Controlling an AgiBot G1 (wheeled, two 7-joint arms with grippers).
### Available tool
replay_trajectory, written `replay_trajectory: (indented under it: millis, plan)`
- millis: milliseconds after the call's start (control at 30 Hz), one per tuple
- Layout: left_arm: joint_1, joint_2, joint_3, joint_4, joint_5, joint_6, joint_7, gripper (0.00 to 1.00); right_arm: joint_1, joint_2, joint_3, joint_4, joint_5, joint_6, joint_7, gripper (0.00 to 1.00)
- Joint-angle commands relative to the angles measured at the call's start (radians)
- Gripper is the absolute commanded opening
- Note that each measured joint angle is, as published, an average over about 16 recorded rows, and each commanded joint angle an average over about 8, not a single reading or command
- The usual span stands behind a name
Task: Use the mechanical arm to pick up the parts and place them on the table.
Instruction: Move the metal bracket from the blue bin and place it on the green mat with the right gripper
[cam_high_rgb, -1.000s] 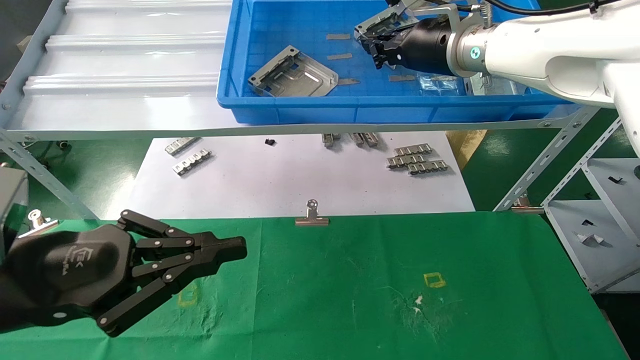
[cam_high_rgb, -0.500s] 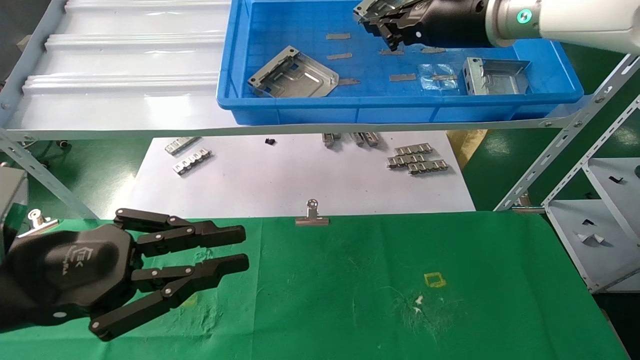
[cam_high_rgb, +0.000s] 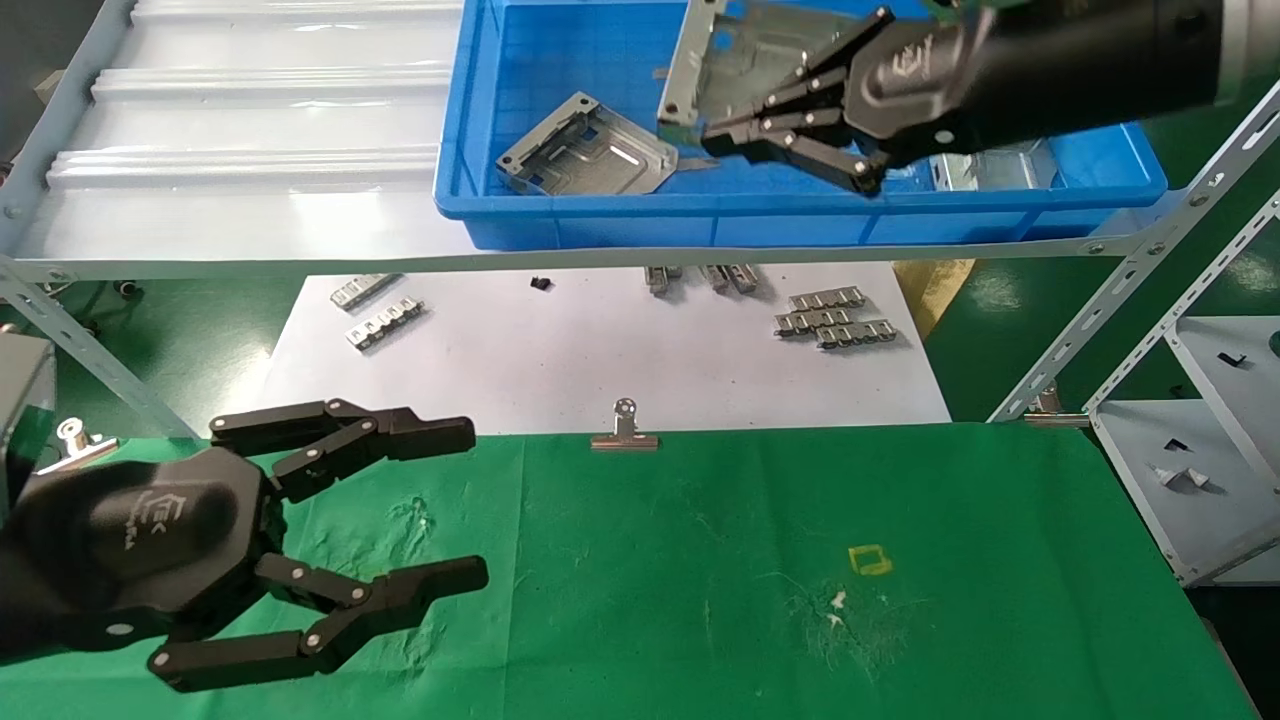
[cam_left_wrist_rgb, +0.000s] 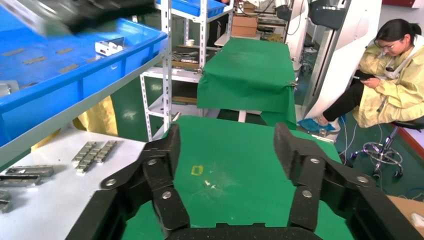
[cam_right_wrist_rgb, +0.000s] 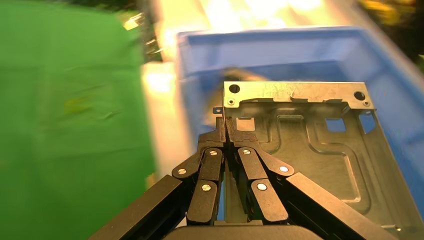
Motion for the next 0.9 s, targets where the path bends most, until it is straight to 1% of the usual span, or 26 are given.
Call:
replay_trajectory:
  millis: [33,133,200,333,433,533,600,700,800,900]
  plan:
    - [0.0,0.0,0.0,0.0,0.0,0.0,0.0,1.0,0.014,0.014,-0.004,-0.002,-0.008,-0.077,-0.043,0.0]
    - [0.0,0.0,0.0,0.0,0.0,0.0,0.0,1.0,-0.011,0.047,-0.044,0.076,0.029,-0.099,-0.059,0.0]
    - [0.0,0.0,0.0,0.0,0.0,0.0,0.0,1.0,-0.04,0.085,-0.086,0.167,0.08,-0.104,-0.051,0.0]
    - [0.0,0.0,0.0,0.0,0.0,0.0,0.0,1.0,-0.101,0.202,-0.202,0.414,0.221,-0.102,0.009,0.0]
    - [0.0,0.0,0.0,0.0,0.0,0.0,0.0,1.0,-0.128,0.299,-0.295,0.585,0.313,-0.094,0.063,0.0]
    - [0.0,0.0,0.0,0.0,0.0,0.0,0.0,1.0,-0.144,0.371,-0.37,0.684,0.358,-0.084,0.089,0.0]
    - [0.0,0.0,0.0,0.0,0.0,0.0,0.0,1.0,-0.158,0.401,-0.407,0.708,0.369,-0.077,0.088,0.0]
    - [0.0,0.0,0.0,0.0,0.0,0.0,0.0,1.0,-0.191,0.422,-0.452,0.697,0.364,-0.067,0.063,0.0]
    - [0.0,0.0,0.0,0.0,0.0,0.0,0.0,1.0,-0.238,0.42,-0.49,0.657,0.345,-0.054,0.025,0.0]
    - [0.0,0.0,0.0,0.0,0.0,0.0,0.0,1.0,-0.286,0.402,-0.521,0.602,0.318,-0.036,-0.018,0.0]
